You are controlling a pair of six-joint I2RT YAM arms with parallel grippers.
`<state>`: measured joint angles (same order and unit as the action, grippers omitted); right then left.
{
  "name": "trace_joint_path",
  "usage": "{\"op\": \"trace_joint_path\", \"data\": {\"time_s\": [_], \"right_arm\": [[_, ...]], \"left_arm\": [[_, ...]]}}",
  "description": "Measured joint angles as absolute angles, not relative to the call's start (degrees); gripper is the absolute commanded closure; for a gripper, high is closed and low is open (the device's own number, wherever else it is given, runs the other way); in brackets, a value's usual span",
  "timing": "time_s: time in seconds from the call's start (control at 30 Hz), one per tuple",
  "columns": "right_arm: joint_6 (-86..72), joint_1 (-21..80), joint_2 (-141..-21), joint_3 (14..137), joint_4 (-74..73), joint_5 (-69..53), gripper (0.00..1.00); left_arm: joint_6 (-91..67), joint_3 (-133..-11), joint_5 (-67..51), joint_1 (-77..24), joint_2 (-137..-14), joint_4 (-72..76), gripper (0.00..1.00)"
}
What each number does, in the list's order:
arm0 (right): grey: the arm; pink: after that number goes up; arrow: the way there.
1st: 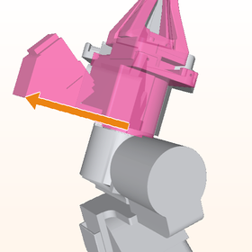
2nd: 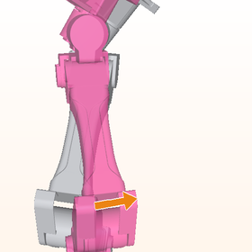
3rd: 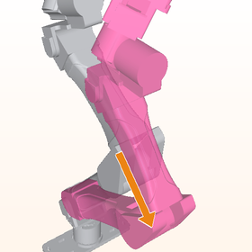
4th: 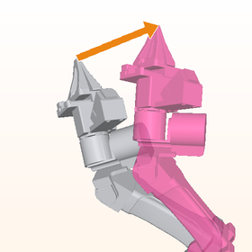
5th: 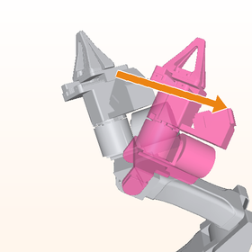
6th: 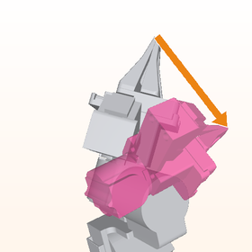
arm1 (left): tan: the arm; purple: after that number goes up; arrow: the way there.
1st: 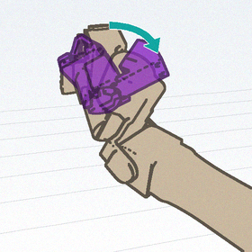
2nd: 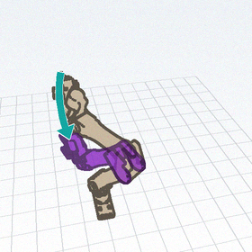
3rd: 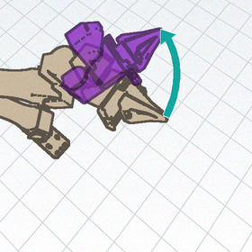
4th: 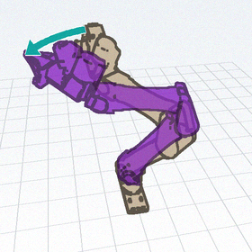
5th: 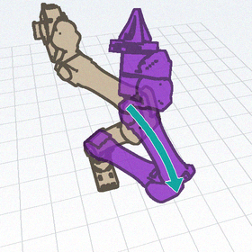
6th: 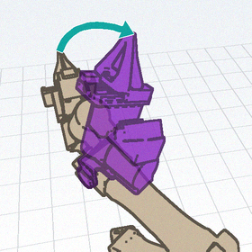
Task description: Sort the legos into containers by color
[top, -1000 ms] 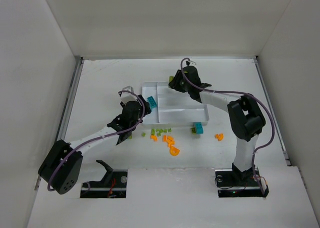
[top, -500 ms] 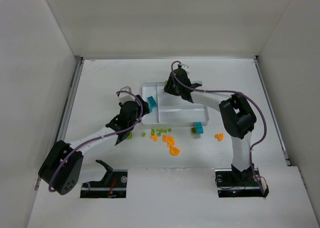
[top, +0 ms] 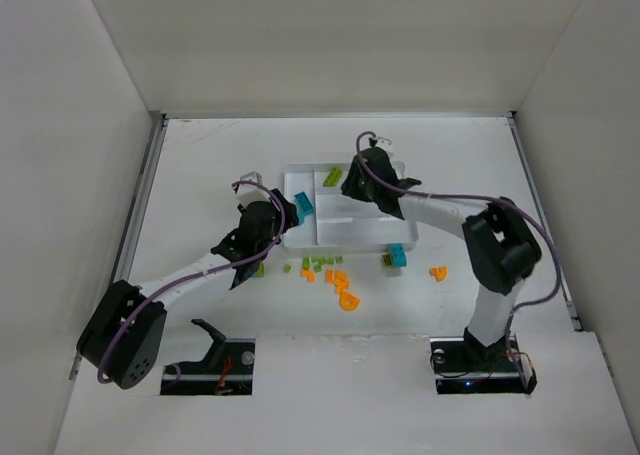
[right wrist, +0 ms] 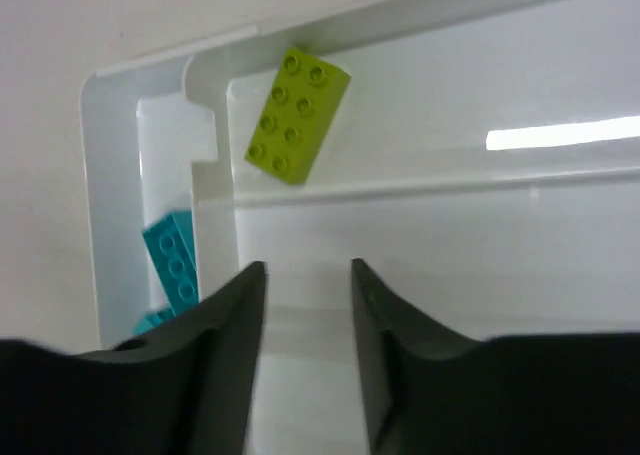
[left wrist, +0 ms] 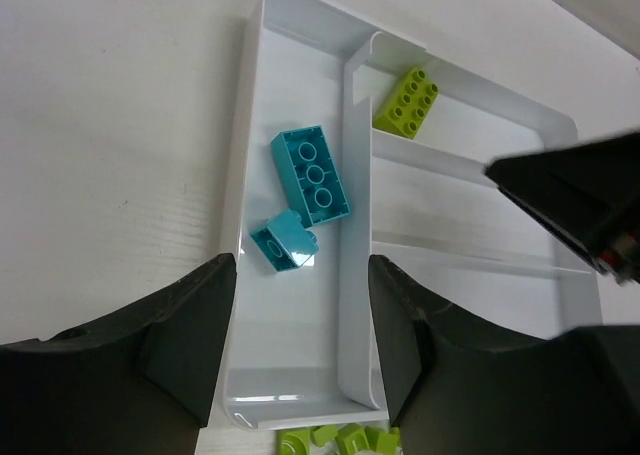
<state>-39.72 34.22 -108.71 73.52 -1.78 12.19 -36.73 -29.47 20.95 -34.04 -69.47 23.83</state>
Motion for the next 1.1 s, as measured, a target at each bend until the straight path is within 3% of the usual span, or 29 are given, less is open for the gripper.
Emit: {"op": "trace_joint_path", "data": {"time_s": [0.07, 0.2, 0.33, 0.4, 0.63, 1.03, 1.1], "right_arm": [[-39.11, 34.24, -101.67, 66.5, -1.02, 12.56, 0.77], [-38.46, 35.0, -82.48, 51.07, -1.26, 15.38, 0.76], [-38.92, 38.87, -64.86, 41.34, -7.73, 22.26, 0.4], [-39.51, 41.19, -60.47, 39.9, -12.58, 25.61, 0.3], [-40.32, 43.99, -63.66, 38.92, -22.04, 29.17, 0.28], [-38.37, 42.83, -69.97, 38.48, -21.47, 25.67, 0.41], [-38.15, 42.19, -70.74, 38.39, -20.99, 25.02, 0.49]], "left_arm": [[-36.91, -29.47, 20.95, -34.15, -69.47, 23.88, 0.48], [-37.15, -29.47, 20.95, -35.07, -69.47, 24.05, 0.48], [-37.36, -29.47, 20.78, -36.47, -69.47, 24.23, 0.48], [-37.39, -29.47, 20.67, -37.19, -69.52, 24.25, 0.48], [-37.56, -29.47, 20.23, -39.72, -70.37, 24.73, 0.48], [-37.54, -29.82, 18.37, -42.35, -70.5, 25.08, 0.51], [-37.56, -30.11, 17.34, -42.44, -70.5, 25.12, 0.52]]}}
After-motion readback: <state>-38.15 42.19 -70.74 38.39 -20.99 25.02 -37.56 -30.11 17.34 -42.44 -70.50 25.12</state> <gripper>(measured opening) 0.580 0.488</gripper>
